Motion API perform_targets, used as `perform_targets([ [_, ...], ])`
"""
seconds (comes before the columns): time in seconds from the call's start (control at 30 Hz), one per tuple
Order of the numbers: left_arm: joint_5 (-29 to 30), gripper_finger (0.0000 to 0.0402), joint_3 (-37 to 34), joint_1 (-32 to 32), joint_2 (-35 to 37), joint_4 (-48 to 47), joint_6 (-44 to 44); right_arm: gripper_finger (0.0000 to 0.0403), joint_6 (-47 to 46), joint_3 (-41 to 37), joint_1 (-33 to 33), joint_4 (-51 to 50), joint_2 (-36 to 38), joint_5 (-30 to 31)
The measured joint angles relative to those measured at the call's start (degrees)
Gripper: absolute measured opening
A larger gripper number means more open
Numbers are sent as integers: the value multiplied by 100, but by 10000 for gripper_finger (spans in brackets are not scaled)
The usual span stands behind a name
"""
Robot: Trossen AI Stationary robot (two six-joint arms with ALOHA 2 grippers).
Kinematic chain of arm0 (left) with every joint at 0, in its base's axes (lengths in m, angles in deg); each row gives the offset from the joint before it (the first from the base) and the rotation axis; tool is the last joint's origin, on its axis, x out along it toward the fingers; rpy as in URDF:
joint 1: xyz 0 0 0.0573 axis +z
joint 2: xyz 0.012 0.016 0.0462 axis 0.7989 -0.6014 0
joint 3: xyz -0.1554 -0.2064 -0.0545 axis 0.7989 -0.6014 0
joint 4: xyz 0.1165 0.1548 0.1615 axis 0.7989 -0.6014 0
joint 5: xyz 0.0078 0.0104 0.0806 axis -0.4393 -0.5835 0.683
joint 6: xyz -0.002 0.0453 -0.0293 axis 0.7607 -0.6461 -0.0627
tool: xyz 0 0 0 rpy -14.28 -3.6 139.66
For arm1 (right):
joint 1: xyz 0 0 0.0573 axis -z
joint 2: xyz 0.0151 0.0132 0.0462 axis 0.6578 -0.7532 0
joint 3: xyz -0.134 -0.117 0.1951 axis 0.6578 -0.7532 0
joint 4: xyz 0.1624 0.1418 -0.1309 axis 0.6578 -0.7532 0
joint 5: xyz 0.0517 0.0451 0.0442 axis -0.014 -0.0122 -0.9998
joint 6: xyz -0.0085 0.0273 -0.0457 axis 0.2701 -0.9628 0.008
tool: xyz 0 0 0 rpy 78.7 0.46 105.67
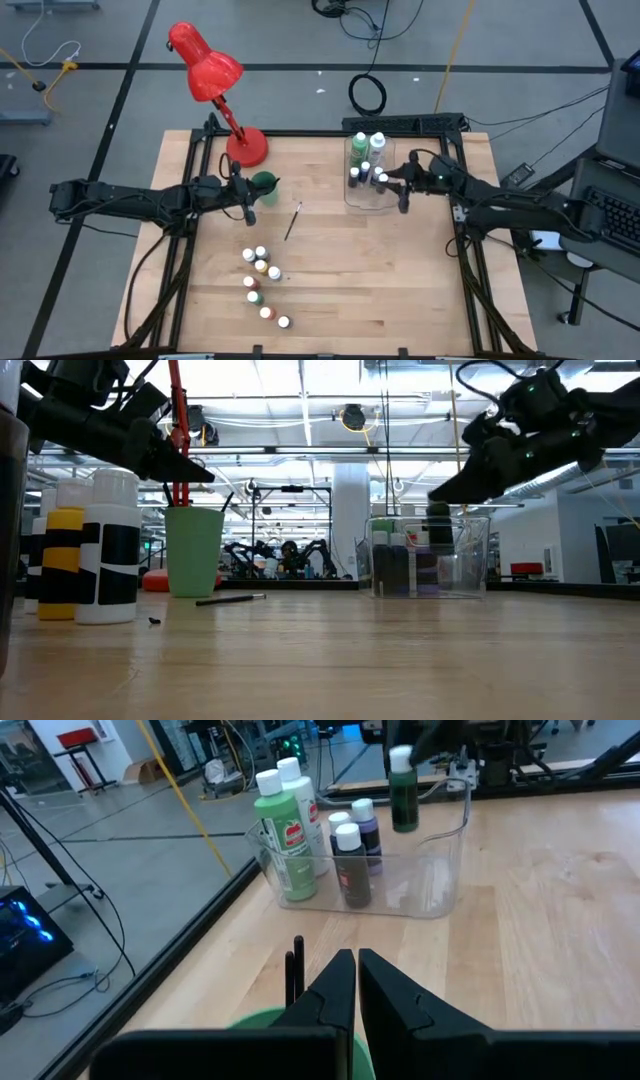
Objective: Pick & Place Paint Supplies
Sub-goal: Put the small green paint bottle into the transparent bin
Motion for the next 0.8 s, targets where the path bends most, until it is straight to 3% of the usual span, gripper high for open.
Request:
perform_targets([
  [0.23,0,21,0,0,0,37,-19,108,704,0,161,490,-505,-322],
  [0.63,0,21,0,-2,1,-48,-37,108,1645,0,1348,-130,-541,-2443],
  [0.8,0,21,0,-2,0,-45,-37,108,1579,0,1719,-110,-699,-2942],
])
